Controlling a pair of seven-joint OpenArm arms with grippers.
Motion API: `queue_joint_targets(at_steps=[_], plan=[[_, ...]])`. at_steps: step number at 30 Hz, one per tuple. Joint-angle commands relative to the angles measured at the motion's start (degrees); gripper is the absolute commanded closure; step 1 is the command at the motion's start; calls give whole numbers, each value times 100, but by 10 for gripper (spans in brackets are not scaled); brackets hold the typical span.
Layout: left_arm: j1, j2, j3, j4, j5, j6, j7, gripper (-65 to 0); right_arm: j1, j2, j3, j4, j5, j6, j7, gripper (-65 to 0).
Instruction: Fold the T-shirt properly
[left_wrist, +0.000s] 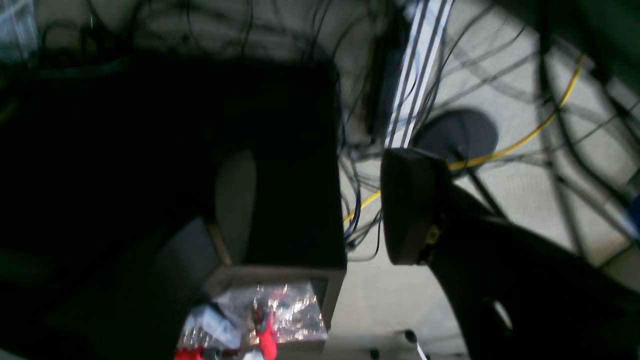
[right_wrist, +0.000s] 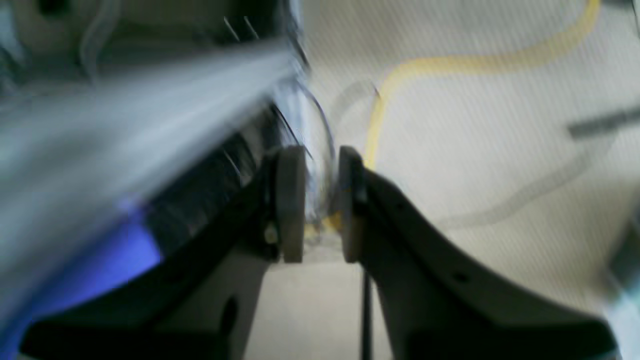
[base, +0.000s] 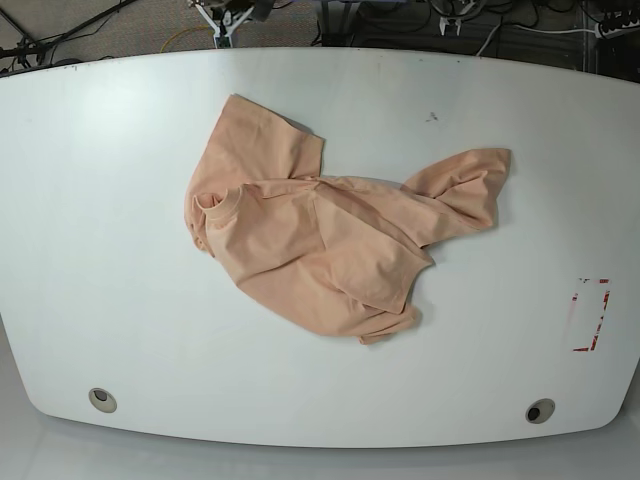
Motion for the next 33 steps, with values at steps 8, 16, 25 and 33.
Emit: queue_joint_targets(at_steps=[8,16,25,33], plan=[[49,-38,9,-4,14,15,3,-369,-88,70,19,17,-8,1,3,-116],[409,-38,-26,5,-3,33,-982,-369,-615,70,19,720,1,1,-85,-111],[1420,-161,-140,1157,-12,33,-1421,-368,-1899,-44,63,3076,36,1,-762,-111],[3126,-161,-351,4401,-3,15,-815,-368,-2892,-53,63,4799,45,1,-1166,-109]])
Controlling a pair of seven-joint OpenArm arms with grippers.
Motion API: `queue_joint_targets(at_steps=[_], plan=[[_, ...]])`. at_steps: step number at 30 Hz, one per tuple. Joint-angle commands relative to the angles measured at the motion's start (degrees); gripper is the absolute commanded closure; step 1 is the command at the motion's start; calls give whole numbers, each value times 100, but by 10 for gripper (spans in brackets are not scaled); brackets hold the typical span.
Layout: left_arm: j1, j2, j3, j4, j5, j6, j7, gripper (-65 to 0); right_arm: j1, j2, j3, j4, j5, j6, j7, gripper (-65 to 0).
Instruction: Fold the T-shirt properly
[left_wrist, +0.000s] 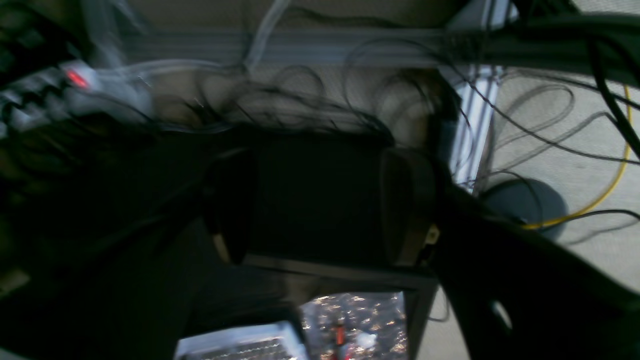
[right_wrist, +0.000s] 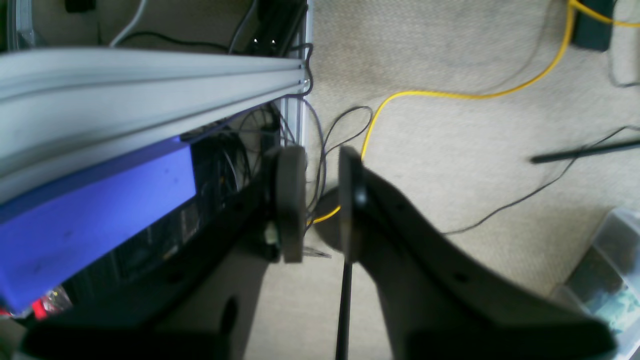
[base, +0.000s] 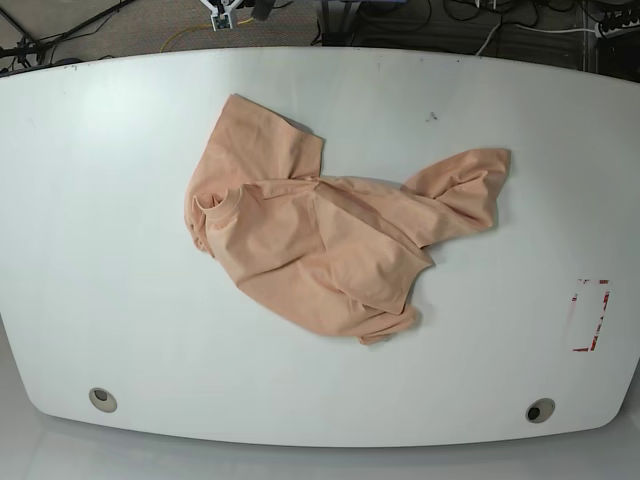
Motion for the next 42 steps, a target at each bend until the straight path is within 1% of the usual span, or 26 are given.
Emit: queue_joint_targets(at_steps=[1,5,7,9,13,16,18,21,22,26,29,32,34,38,42], plan=[[484,-17,-2,837,14,0,108,-368,-386,6,13,470,25,38,30,-109],[1117,-17,-10,2006,14,0,170,-368,-808,-29,21,1121,113,38,21,-109],[1407,-17,-10,2578,14,0,170,-368,-1036,-47,39,1437,324,38,21,-109],[1767,-17,-10,3105,14,0,170,-368,-1335,-38,224,1789,614,38,3,-109],[2277,-17,-2,3870,5,0,170,-368,-1810,-56,487,2431,966,91,-173,-109],[2576,-8,-2,4231,-21,0,152,-368,-2179,-56,681,2905,1151,91,-181,-109],[2743,-8,7,4433,-153,0,152,-368,-2390,-65,804,3204,1256,91,-181,-109],[3042,-26,7,4767,-619,-18,143,-368,-2750,-65,927,3662,1511,100,-181,-109],[3148,-26,7,4916,-786,-71,143,-368,-2900,-65,988,3829,1625,100,-173,-109],[3570,-298,7,5672,-1340,-449,161,-368,-3322,-65,1182,4593,1933,100,-173,-109],[3851,-448,-19,6182,-1770,-466,161,-368,-3515,-65,1340,5051,2056,100,-173,-109],[4044,-632,-28,6666,-2131,-475,161,-368,-3524,-47,1533,5332,2267,100,-173,-114],[4067,-746,-28,6859,-2254,-475,161,-368,-3445,-29,1648,5385,2417,100,-173,-116],[3992,-852,-28,6973,-2271,-475,161,-371,-2953,-3,1744,5411,2540,108,-181,-117],[3649,-852,-28,6982,-2263,-475,170,-372,-2513,217,1736,5402,2557,108,-181,-127]])
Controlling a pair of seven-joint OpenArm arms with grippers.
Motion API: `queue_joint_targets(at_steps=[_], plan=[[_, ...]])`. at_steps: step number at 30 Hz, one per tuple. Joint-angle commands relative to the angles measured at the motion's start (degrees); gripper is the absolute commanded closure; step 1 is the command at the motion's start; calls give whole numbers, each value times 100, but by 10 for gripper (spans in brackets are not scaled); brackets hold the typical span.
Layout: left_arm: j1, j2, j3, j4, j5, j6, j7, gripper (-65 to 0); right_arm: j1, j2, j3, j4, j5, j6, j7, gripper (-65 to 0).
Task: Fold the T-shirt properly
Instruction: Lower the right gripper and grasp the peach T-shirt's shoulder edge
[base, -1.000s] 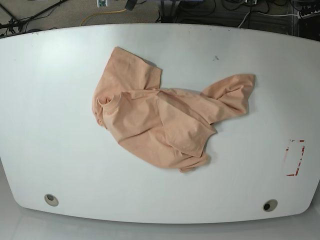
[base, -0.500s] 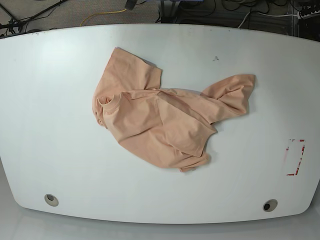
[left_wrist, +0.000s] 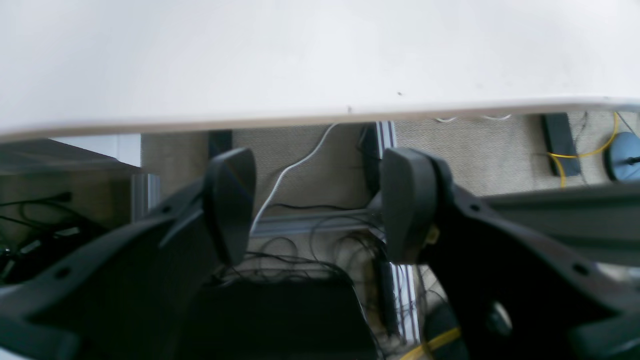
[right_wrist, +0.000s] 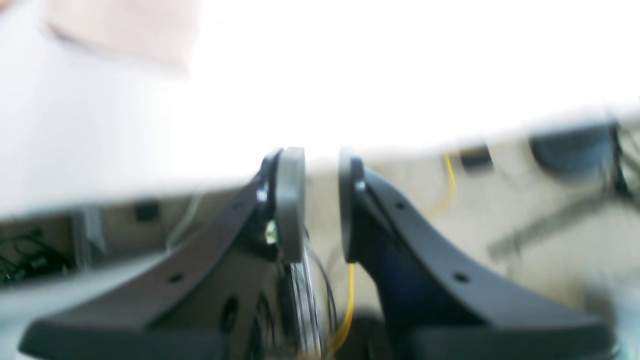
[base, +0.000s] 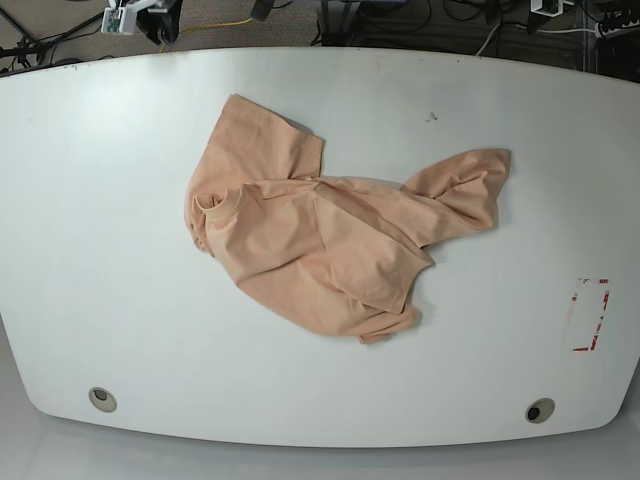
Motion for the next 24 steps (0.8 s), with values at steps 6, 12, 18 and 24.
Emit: queue_joint_targets(at_steps=[6,12,18,24], plan=[[-412,-6,-17,89,-7,6,-161,-385,767,279,0,97,68,-23,131,-320],[-553,161,-17,89,-7,23,-161,-517,1787,349,35,80,50,197,-695,-409],[-843,258,-26,62,-7,23,-161,-517,3035,516,35,-17,41,663,-1944,-412],[-860,258,-35,53,-7,23,-169,-517,4196,498,-17,-113,-653,1340,-3007,-414]])
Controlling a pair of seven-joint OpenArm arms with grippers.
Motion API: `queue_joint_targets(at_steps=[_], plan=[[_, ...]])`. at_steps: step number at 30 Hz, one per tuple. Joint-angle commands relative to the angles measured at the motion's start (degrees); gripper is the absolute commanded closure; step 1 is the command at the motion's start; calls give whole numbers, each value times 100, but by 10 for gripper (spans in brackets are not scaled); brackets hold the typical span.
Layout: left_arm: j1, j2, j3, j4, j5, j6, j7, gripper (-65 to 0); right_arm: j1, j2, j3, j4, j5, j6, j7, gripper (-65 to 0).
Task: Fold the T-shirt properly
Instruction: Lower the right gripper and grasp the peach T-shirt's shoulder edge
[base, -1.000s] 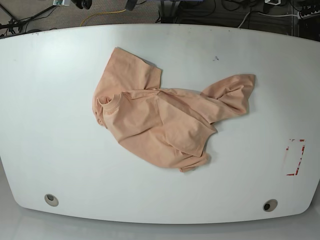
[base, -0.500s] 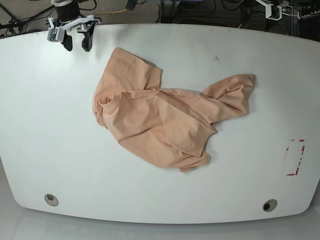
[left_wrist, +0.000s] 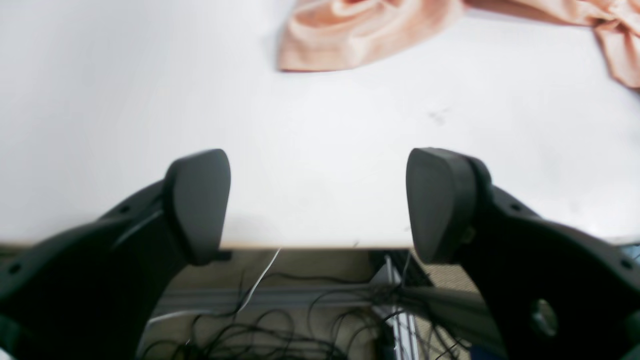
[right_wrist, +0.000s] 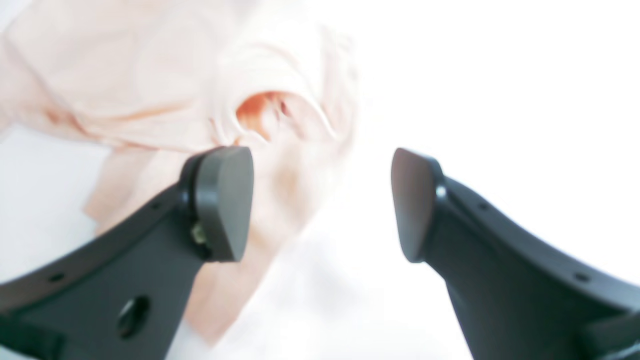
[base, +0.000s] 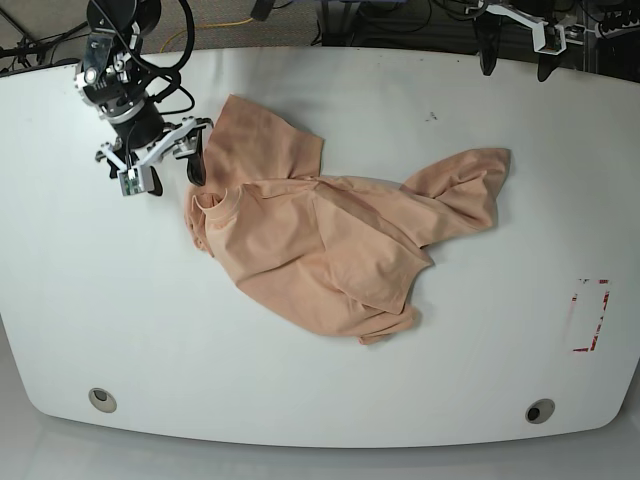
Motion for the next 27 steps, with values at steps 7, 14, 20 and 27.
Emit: queue_joint_targets(at_steps=[7,14,20,27], plan=[[-160,-7,-15,-15,-16,-25,-136,-517,741,57,-651,129,-911,1063,-369,-411],[-406,-42,-15,-76,-16,-25,-136,-517,662,74,-1064,103,-1043,1072,-369,-409],[-530,-33,20,-85,248,-25,-136,-517,697,83,-1354,85,-1281,1036,-360,-409],[-811,64,205,-85,1030,-25,-136,-517,1057,-488,-1266,-381,-2283,1036,-360,-409]])
